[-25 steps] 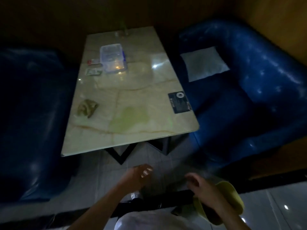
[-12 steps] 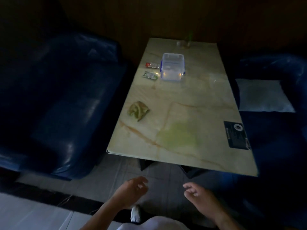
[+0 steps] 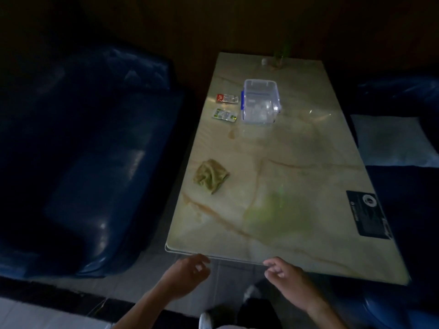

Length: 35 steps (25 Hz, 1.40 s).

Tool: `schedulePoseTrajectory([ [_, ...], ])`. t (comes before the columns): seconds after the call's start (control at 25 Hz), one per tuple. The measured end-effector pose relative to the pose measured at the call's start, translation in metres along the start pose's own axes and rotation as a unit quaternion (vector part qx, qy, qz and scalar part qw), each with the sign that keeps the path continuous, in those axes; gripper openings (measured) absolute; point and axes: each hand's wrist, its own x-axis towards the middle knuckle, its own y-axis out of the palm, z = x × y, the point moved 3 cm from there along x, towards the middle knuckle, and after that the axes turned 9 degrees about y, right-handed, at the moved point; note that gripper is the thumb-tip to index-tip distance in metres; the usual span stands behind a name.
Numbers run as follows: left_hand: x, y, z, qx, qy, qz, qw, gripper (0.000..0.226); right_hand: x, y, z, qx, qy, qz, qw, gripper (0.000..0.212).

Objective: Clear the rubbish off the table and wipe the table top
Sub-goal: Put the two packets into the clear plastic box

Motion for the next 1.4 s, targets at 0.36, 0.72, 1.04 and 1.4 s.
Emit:
schedulePoseTrajectory([
  [0.36,0.073,-0.049,-0.016,-0.003,-0.042,-0.034,0.999,0.029,0.095,-0.039,0.053,-0.060,-0.055,0.043,0.996,0.028],
  [0.72,0.043,-0.097,0.039,-0.061,-0.115,-0.128,0.983,0.028,0.147,-0.005,0.165,-0.135,-0.134,0.104,0.976,0.025],
  [1.04,-0.018,-0.155,0.154,-0.085,-0.130,-0.118,0.981,0.025,0.146,0.101,0.271,-0.219,-0.154,0.120,0.956,0.030],
  [1.4,-0.066,-0.251,0.265,-0.025,-0.145,-0.084,0.986,0.034,0.135,0.196,0.371,-0.248,-0.147,0.131,0.949,0.033],
])
